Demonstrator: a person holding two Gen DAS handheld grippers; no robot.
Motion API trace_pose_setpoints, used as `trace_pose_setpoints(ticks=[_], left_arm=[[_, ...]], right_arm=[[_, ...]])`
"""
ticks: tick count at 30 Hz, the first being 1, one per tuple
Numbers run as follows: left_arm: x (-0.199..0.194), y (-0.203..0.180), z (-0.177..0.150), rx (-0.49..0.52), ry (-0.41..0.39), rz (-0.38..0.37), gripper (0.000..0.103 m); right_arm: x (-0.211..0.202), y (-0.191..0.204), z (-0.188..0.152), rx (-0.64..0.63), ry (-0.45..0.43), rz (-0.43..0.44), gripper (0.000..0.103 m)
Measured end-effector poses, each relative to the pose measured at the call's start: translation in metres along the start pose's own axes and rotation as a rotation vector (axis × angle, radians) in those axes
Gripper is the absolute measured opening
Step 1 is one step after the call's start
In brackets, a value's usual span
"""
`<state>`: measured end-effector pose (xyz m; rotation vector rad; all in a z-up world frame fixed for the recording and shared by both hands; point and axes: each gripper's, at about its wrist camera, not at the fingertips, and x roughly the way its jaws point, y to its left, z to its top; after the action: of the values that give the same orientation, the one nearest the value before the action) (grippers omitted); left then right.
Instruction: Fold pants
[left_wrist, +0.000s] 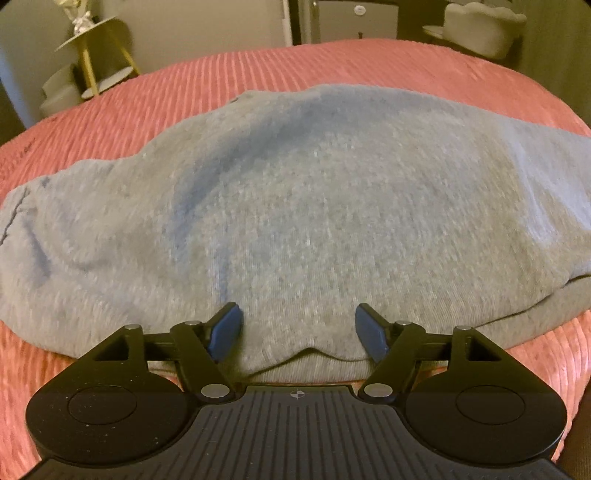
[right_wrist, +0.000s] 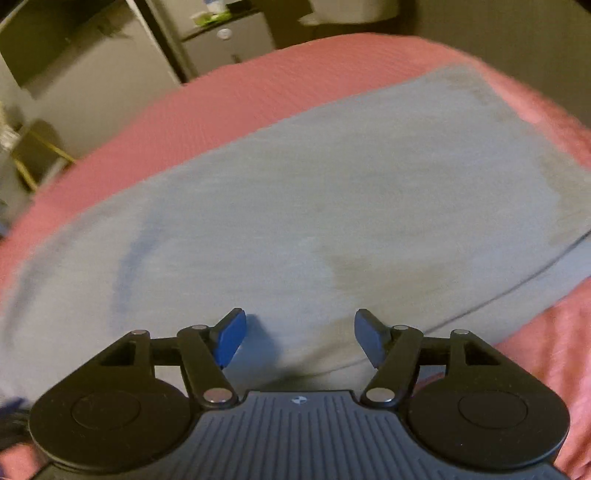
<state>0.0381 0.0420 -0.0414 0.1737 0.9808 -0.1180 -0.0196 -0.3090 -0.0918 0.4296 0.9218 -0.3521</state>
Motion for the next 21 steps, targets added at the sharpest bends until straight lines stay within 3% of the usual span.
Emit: trace_pose_setpoints(ticks=[14,17,18,20,21], left_arm=[[0.0,-0.01,-0.004,0.03,0.0,0.061,0.083],[0.0,-0.011,-0.005,0.029,-0.004,0.077,0.086],[0.001,-0.011,-0.005,0.029,-0.006,0.081,0.087],[0.0,-0.011,-0.006,0.029,-0.014,0.085,0.087],[0.0,-0.011,-0.007,0.029,-0.02,0.087,0.087]], right_arm=[[-0.022,-0.058,-0.001,0.024,-0.1,-0.115,0.067],[-0.024,-0.074,0.003,0.05,-0.129,-0.222,0.09],[-0.028,-0.085,0.0,0.083,-0.155,-0.247,0.091],[-0.042,-0.118,-0.009,0.214,-0.221,-0.188,0.091],[-0.05,-0.141,-0.018,0.322,-0.268,-0.097,0.094]])
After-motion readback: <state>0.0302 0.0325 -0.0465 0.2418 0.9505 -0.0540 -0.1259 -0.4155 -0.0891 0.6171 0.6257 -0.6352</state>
